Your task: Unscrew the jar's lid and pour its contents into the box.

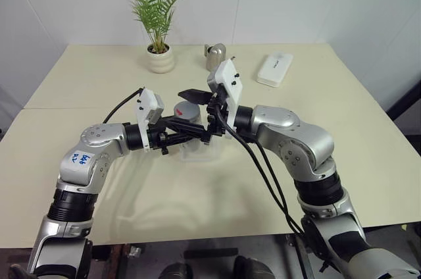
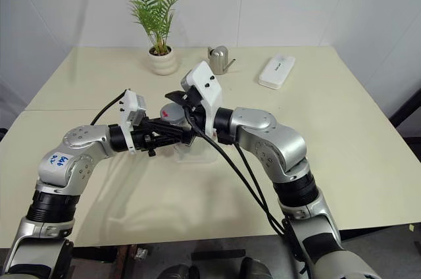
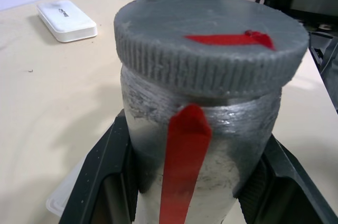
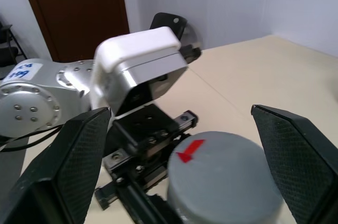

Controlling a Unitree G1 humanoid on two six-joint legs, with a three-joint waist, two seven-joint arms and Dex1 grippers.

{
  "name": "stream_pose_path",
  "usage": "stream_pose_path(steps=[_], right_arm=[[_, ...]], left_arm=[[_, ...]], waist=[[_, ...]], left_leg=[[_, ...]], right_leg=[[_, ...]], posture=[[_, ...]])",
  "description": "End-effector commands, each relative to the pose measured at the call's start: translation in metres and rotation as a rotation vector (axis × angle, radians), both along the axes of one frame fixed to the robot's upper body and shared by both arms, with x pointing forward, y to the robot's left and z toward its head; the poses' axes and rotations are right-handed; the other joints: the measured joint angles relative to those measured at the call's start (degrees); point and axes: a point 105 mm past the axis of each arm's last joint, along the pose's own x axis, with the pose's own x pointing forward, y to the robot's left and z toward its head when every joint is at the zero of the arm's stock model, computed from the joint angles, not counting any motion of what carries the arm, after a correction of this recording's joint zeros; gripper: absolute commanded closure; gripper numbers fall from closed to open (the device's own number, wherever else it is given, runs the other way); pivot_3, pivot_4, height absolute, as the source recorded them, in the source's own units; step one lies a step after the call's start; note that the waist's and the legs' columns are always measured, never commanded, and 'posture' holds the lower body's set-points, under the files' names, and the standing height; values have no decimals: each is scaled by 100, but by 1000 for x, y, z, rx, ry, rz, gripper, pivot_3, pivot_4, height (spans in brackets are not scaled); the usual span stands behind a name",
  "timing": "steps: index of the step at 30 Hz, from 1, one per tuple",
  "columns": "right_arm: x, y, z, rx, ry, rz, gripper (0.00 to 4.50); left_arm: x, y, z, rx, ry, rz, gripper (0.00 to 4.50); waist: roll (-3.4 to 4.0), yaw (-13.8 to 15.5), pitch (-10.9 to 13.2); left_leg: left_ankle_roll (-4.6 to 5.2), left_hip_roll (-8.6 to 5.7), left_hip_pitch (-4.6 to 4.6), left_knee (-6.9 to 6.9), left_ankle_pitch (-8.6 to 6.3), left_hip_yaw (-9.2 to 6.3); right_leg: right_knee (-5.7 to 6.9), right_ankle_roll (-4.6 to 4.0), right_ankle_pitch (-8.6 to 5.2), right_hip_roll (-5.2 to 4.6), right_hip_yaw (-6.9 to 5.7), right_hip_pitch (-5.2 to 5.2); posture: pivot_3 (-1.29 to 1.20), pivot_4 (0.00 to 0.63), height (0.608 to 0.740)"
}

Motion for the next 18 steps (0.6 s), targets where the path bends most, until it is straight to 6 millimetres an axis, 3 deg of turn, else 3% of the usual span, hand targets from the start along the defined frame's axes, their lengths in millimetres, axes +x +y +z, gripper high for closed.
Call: stream_pose_path(steps=[1, 15, 18], right_arm=[[5, -5, 6, 17, -24, -18, 0], [5, -7, 4, 57, -20, -18, 0], [4, -8, 5, 78, -20, -13, 610]], left_arm=[[-9, -5, 16, -11, -75, -35, 2589], [-9, -3, 16, 2, -80, -25, 2589], [-9, -2, 15, 2, -79, -25, 2589]], waist=[[0, -2, 0], [0, -2, 0], [0, 0, 0]], left_leg=[[0, 0, 0, 0, 0, 0], [0, 0, 0, -1, 0, 0], [0, 0, 0, -2, 0, 0]], right_leg=[[0, 0, 0, 0, 0, 0], [-1, 0, 0, 0, 1, 0], [-1, 0, 0, 0, 1, 0]], posture=[[0, 150, 740], [0, 150, 740], [0, 150, 740]])
